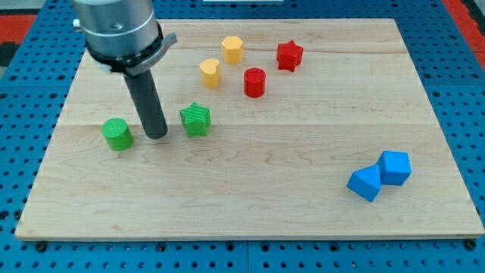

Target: Place the green circle to the top left of the green star

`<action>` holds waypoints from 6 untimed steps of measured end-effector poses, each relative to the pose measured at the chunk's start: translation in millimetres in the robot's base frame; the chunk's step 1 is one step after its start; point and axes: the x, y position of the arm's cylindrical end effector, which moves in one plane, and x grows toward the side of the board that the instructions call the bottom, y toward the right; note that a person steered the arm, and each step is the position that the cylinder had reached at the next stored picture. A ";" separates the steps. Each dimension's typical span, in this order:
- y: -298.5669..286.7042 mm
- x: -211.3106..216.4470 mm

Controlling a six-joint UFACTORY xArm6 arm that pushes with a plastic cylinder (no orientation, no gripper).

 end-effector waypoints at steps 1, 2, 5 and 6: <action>10.0 -17.9; 79.2 -18.2; -56.7 97.4; -125.6 47.6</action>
